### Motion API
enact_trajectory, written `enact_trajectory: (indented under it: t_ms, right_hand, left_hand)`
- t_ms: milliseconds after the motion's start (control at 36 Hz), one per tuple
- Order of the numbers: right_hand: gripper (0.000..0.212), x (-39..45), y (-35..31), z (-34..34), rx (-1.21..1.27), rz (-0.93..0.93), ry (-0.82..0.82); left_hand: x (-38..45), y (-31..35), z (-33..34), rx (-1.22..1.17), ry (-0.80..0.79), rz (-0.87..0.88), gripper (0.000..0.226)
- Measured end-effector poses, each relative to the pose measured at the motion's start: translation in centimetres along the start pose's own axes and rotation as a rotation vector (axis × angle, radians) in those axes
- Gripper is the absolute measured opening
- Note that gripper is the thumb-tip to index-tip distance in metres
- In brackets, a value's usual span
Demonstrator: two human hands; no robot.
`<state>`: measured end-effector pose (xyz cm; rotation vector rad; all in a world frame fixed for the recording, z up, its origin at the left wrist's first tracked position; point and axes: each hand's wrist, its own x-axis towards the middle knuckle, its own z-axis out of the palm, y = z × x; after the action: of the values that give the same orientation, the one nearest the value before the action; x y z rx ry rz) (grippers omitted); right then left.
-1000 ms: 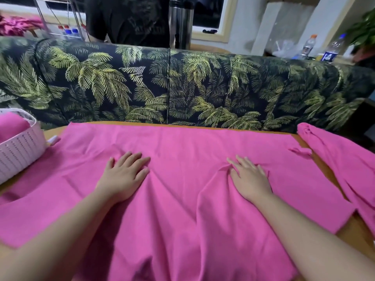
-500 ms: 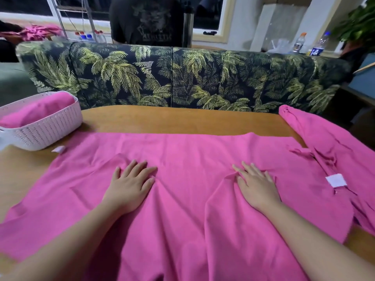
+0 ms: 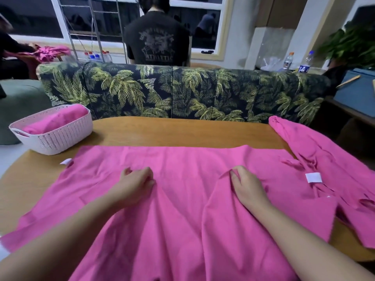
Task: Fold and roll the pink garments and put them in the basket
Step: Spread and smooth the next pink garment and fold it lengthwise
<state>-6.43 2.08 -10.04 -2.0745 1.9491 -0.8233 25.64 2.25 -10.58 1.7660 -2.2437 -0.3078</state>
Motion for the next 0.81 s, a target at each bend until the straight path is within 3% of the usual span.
enact_trajectory:
  t_ms: [56, 167, 333, 389, 528, 611, 806]
  right_hand:
    - [0.017, 1.3, -0.7, -0.9, 0.008, -0.011, 0.074]
    - [0.02, 4.7, -1.7, -3.1, 0.003, 0.02, 0.187]
    - [0.023, 9.5, -2.0, -4.3, -0.091, 0.072, 0.29]
    - [0.018, 10.5, -1.3, -3.7, -0.165, 0.119, 0.284]
    - [0.037, 11.0, -1.1, 0.3, -0.469, 0.139, -0.004]
    - [0.042, 10.6, -3.1, 3.0, -0.442, -0.017, -0.109]
    - [0.027, 10.7, -10.1, 9.4, -0.123, -0.262, -0.326]
  left_hand:
    - [0.3, -0.2, -1.5, -0.041, 0.237, 0.026, 0.016]
    - [2.4, -0.7, -5.1, 0.03, 0.587, -0.098, 0.008]
    - [6.1, -1.9, -7.9, -0.074, 0.845, -0.416, 0.015]
    - [7.1, -3.4, -7.4, -0.016, 0.791, -0.478, 0.017]
    - [8.2, -7.4, -3.6, 0.053, 0.273, -0.567, 0.055]
    - [8.0, -9.2, -2.4, -0.015, 0.26, -0.588, 0.055]
    - [5.9, -14.9, -3.1, -0.28, 0.277, -0.667, 0.039]
